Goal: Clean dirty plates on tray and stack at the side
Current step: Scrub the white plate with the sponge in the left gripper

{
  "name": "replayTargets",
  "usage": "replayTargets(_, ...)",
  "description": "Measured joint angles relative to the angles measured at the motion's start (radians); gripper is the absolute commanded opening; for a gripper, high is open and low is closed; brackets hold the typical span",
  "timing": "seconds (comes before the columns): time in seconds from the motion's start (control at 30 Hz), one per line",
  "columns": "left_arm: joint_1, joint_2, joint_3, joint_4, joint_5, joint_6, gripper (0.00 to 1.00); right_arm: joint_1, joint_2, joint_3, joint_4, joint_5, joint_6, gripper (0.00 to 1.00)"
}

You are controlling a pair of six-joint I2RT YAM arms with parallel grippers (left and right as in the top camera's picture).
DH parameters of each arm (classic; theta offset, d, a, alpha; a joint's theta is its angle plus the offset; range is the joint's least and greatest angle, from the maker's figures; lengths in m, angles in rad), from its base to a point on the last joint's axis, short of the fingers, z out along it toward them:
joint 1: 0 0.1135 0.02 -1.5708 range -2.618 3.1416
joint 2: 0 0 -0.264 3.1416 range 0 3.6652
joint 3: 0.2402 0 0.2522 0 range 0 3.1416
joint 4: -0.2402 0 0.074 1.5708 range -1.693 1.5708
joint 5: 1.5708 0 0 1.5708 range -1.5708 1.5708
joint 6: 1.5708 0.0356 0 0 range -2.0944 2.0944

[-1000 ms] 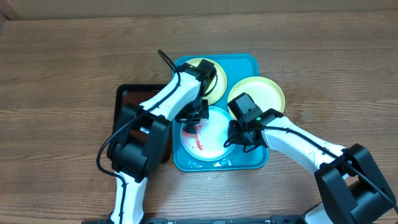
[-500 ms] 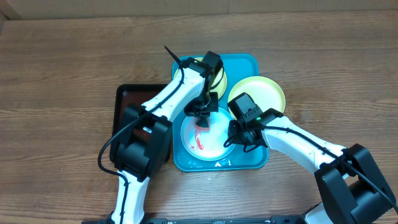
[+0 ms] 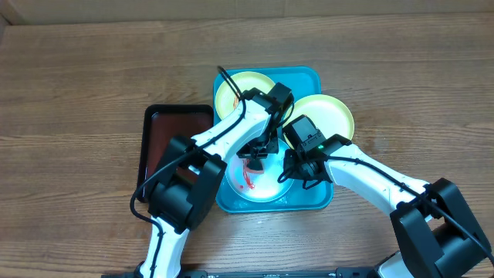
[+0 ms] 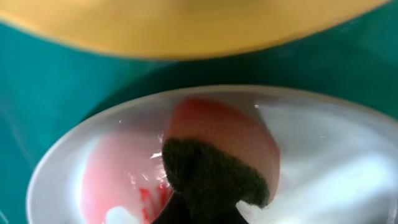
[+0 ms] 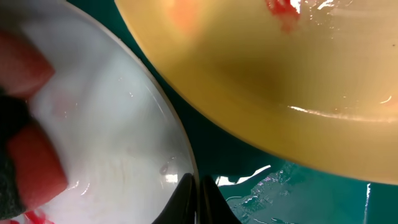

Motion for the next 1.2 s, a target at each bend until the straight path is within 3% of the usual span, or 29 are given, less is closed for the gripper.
replayTargets(0.17, 0.044, -0.005, -0.012, -0.041, 0.005, -0.032, 0.04, 0.000, 0.000, 0.001, -0.004, 0.005, 0.039, 0.04)
replayTargets(0.37, 0.117, -0.006, -0.018, -0.067, 0.024, -0.039, 0.04, 0.013, 0.000, 0.016, -0.046, 0.018, 0.187, 0.04)
replayTargets(0.57, 0.097, -0.007, -0.021, -0.050, 0.011, -0.031, 0.04, 0.013, 0.000, 0.018, -0.053, 0.018, 0.259, 0.04)
replayTargets(0.83, 0.063, -0.017, -0.030, 0.080, 0.166, 0.014, 0.04, 0.012, 0.000, 0.016, -0.064, 0.058, 0.244, 0.04)
replayTargets(0.97, 0.034, -0.016, -0.031, 0.079, 0.230, 0.038, 0.04, 0.012, 0.000, 0.016, -0.063, 0.058, 0.242, 0.04)
replayTargets(1.2, 0.023, -0.019, -0.034, 0.028, 0.221, 0.056, 0.04, 0.011, 0.000, 0.010, -0.040, 0.051, 0.151, 0.04)
